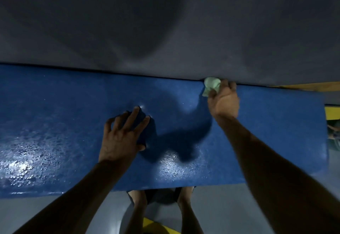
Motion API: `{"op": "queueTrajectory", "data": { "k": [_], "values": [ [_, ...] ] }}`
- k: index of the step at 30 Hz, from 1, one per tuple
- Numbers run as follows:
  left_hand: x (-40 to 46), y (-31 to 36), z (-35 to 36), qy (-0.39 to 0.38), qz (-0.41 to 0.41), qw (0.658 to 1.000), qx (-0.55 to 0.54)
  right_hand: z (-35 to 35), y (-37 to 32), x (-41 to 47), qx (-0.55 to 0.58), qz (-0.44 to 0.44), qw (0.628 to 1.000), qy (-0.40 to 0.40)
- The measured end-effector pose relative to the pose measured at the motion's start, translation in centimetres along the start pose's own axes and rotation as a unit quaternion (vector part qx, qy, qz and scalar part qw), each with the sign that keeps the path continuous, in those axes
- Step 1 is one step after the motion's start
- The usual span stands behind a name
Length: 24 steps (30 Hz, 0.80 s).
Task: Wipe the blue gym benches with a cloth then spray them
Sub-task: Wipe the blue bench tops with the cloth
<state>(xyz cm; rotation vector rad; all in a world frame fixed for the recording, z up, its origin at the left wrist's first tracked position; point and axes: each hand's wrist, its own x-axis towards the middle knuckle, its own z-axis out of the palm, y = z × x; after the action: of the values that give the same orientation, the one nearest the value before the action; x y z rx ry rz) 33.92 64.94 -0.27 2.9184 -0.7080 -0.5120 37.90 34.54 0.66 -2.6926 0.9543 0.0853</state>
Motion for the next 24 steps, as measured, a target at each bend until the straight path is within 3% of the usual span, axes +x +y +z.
{"op": "queueTrajectory", "data": {
  "k": [2,4,7,9,11,13,16,20,22,24],
  "values": [
    [0.0,0.0,0.0,-0.008,-0.003,1.000,-0.003,1.6,-4.1,-2.2,0.058,0.058,0.997,0.003],
    [0.1,0.0,-0.1,-0.010,-0.002,1.000,-0.005,3.3,-8.6,-4.5,0.086,0.038,0.995,-0.020],
    [0.2,0.0,0.0,-0.013,0.003,1.000,0.002,4.8,-12.5,-6.5,0.061,-0.134,0.989,-0.028],
    [0.2,0.0,0.0,-0.010,0.005,1.000,0.000,4.2,-11.6,-5.9,0.012,-0.236,0.971,-0.047],
    [0.2,0.0,-0.1,-0.008,0.004,1.000,-0.003,3.3,-7.8,-4.3,-0.033,-0.257,0.964,-0.060],
    [0.3,0.0,-0.2,-0.007,0.006,1.000,-0.003,1.8,-2.3,-2.4,-0.018,-0.179,0.983,-0.028],
    [0.2,-0.1,0.0,-0.005,0.008,1.000,-0.007,-0.7,4.1,-0.6,-0.018,0.006,0.999,0.029],
    [0.3,-0.1,0.1,-0.013,0.006,1.000,-0.008,1.1,0.9,-2.5,0.004,0.099,0.994,0.041],
    [0.3,-0.2,0.1,-0.013,0.007,1.000,-0.007,3.5,-3.4,-5.6,0.032,0.023,0.999,0.027],
    [0.3,-0.2,0.0,-0.011,0.008,1.000,-0.004,5.1,-7.2,-9.4,0.034,-0.129,0.991,-0.023]
  ]
}}
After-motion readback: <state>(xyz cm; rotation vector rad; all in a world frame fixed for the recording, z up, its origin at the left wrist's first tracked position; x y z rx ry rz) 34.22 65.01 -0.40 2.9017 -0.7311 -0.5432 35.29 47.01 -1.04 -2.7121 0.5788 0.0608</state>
